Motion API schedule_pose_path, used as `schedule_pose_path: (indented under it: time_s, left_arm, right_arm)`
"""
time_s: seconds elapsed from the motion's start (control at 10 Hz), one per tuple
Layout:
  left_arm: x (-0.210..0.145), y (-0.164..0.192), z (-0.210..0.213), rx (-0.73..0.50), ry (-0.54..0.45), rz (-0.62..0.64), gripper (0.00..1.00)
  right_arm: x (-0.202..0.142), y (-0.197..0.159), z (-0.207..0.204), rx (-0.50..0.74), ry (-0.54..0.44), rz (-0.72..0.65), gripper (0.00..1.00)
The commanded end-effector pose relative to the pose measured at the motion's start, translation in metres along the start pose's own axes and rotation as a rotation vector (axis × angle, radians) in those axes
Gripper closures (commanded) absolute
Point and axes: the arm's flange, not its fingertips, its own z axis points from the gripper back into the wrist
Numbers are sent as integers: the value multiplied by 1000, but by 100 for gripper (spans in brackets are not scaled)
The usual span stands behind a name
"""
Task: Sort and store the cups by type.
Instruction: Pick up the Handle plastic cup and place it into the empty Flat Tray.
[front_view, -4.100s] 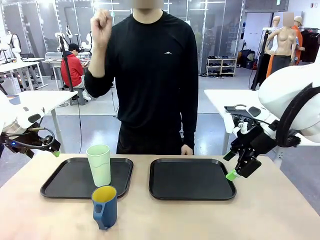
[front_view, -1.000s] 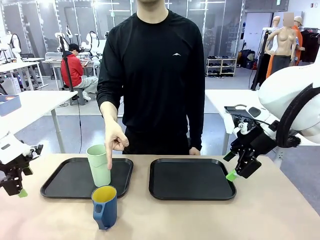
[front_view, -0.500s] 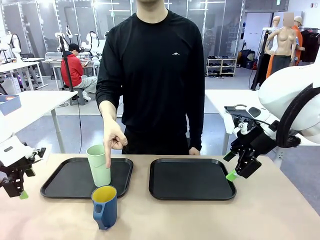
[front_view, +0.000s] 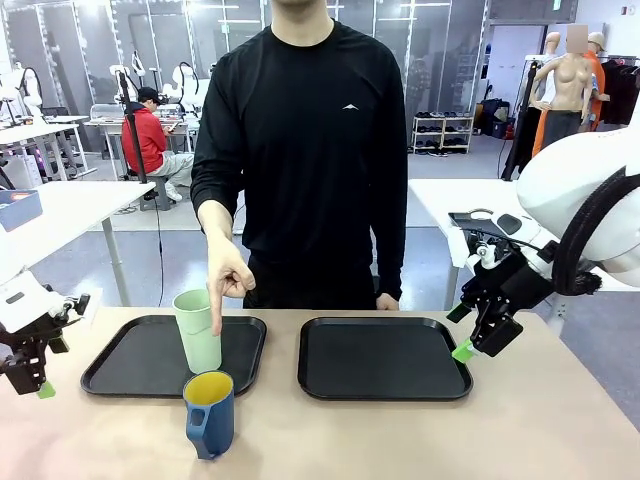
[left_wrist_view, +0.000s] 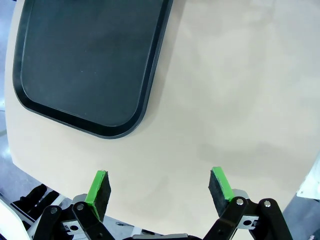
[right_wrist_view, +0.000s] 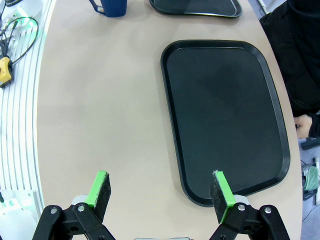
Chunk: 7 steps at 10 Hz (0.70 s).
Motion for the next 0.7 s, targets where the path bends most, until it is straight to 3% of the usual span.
schedule_pose_path:
  time_s: [0.0, 0.1, 0.3, 0.6]
  left_arm:
    - [0, 0, 2, 1, -7, 4, 0]
    - [0, 0, 0, 0, 0, 0, 0]
    - [3, -4, -15, -57, -103, -87, 0]
    - [6, -18, -40, -165, -320, -212, 0]
  right_arm:
    - [0, 3, 1, -3, 8, -2, 0]
    - [0, 3, 1, -3, 8, -2, 0]
    - [0, 3, 1, -3, 8, -2, 0]
    - [0, 3, 1, -3, 8, -2, 0]
